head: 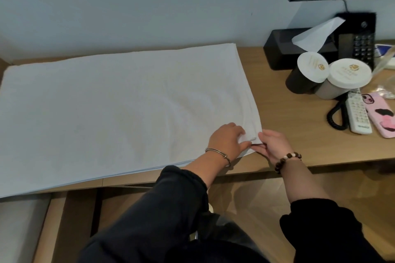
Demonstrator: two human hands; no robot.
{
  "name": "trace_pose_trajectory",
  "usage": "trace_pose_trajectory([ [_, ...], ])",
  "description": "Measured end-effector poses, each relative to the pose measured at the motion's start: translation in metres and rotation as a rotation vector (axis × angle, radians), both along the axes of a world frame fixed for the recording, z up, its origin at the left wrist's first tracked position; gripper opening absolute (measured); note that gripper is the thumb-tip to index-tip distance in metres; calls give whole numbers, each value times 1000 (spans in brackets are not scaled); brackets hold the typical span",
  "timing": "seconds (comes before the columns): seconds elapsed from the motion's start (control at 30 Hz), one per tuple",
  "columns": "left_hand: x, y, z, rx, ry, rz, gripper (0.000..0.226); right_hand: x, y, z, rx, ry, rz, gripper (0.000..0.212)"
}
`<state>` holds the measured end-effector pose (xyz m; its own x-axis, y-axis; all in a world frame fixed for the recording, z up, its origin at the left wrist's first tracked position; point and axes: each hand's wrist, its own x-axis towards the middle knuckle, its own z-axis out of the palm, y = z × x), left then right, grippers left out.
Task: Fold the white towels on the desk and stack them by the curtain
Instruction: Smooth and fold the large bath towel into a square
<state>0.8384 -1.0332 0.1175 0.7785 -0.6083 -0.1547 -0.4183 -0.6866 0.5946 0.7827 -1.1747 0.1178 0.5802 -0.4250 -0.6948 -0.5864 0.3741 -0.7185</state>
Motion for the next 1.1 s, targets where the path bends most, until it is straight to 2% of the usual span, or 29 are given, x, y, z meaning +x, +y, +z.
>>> trace_pose_trajectory([
  [0.13, -2, -9, 5, -16, -48, -15, 24, -3, -10, -6, -76, 26, -13, 27],
  [0.2, -2, -15, 10, -53, -34, 20, 24, -6, -15, -9, -72, 43, -30, 30],
  [0.37, -2, -29, 20, -225, -95, 83, 20, -7, -25, -9, 104, 82, -18, 35],
  [0.53, -13, -30, 1, -166, -72, -31, 23, -3, -28, -12, 210, 85, -58, 25],
  [0.63, -19, -28, -8, -172, -77, -38, 22, -5, -31, -12, 262, 79, -70, 28],
  [0.8, -18, -22, -10, -125, -175, -150, 21, -5, -31, -13, 196, 61, -15, 26],
  [0.9, -19, -13, -13, -107, -243, -234, 21, -3, -27, -10, 76, 90, 69, 21],
  [1.0, -19, -1, -14, -97, -304, -272, 30, 2, -24, -8, -29, 112, 120, 20],
  [1.1, -16, 12, -16, -99, -355, -233, 37, 7, -23, 0, 17, 90, 89, 23],
])
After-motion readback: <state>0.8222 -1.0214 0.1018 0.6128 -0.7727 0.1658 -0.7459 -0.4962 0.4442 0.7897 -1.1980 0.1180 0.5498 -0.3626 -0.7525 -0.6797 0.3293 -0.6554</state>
